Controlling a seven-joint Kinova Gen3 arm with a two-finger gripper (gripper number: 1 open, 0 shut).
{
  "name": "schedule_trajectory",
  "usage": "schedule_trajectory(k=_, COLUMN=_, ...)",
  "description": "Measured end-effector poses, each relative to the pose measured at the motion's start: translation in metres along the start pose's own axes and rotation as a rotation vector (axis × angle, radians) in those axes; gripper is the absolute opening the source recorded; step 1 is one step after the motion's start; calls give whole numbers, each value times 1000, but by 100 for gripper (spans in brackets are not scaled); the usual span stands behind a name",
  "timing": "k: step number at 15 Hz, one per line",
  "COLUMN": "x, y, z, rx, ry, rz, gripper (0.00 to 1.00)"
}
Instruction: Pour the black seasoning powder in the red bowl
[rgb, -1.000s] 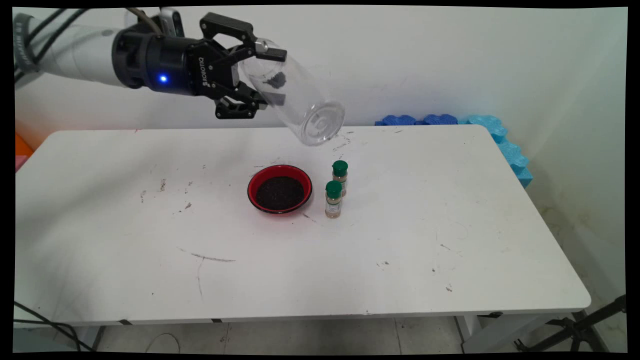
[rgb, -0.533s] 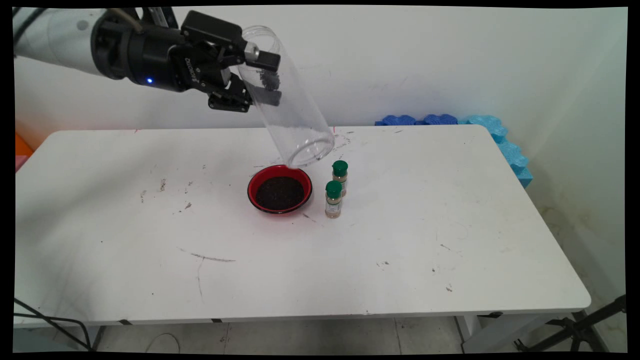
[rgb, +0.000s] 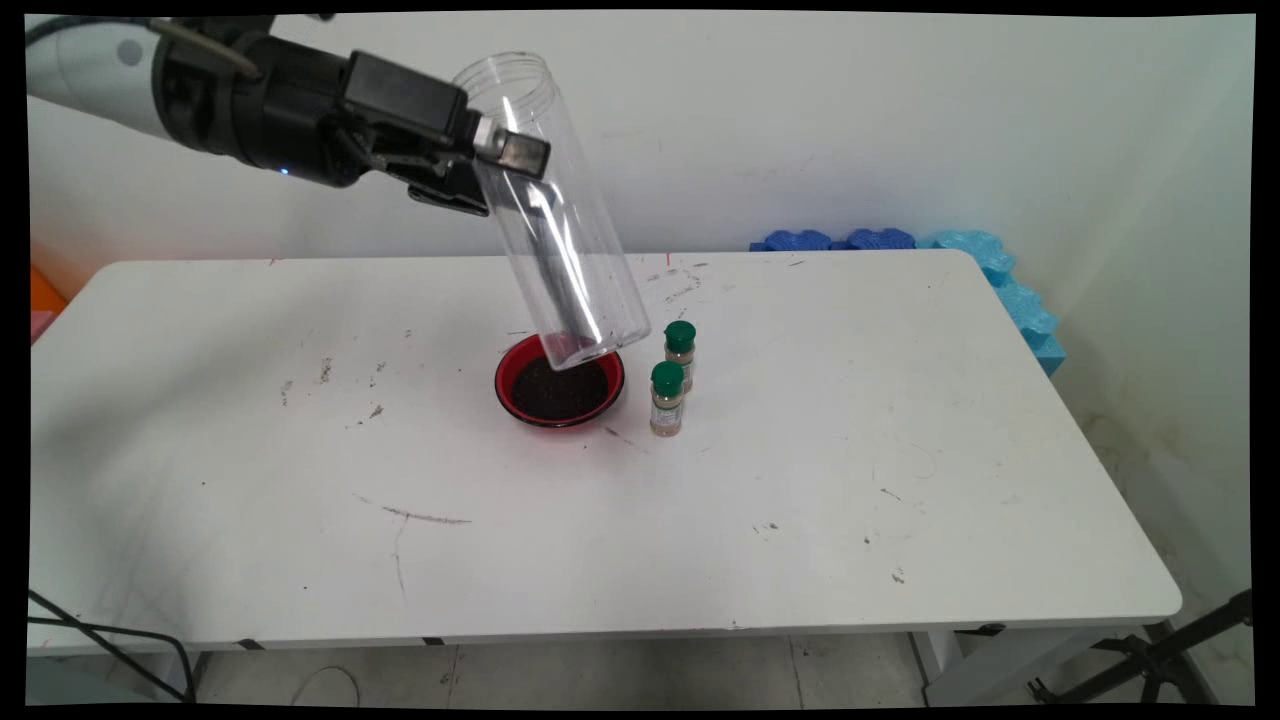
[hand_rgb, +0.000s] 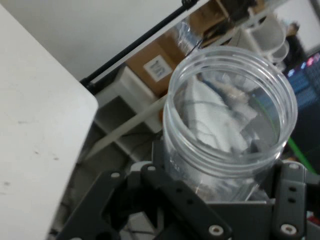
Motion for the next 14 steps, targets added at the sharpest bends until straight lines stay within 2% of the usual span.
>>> schedule_trajectory(k=5, x=-4, y=8, z=0, rx=46, ry=-49, rz=212, gripper=0)
schedule_trajectory(k=8, x=-9, y=11, z=1, rx=81, ry=-96, rz=373, gripper=0)
schedule_trajectory(k=14, x=-20, y=14, z=6, rx=151, ry=-179, rz=637, gripper=0)
